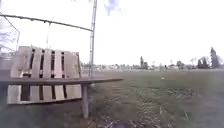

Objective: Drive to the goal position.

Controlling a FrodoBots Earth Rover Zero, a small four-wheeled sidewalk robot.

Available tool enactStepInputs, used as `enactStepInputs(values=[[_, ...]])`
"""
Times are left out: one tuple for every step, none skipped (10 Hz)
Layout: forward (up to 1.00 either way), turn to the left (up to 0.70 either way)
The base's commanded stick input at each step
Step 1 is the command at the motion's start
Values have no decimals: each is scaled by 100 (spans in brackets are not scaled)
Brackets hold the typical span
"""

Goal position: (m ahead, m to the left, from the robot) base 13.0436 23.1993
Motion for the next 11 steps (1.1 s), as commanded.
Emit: enactStepInputs(values=[[0, -45], [0, -45], [0, -45], [0, -45], [0, -45], [0, -45], [0, -45], [0, -45], [0, -45], [0, -45], [0, -45]])
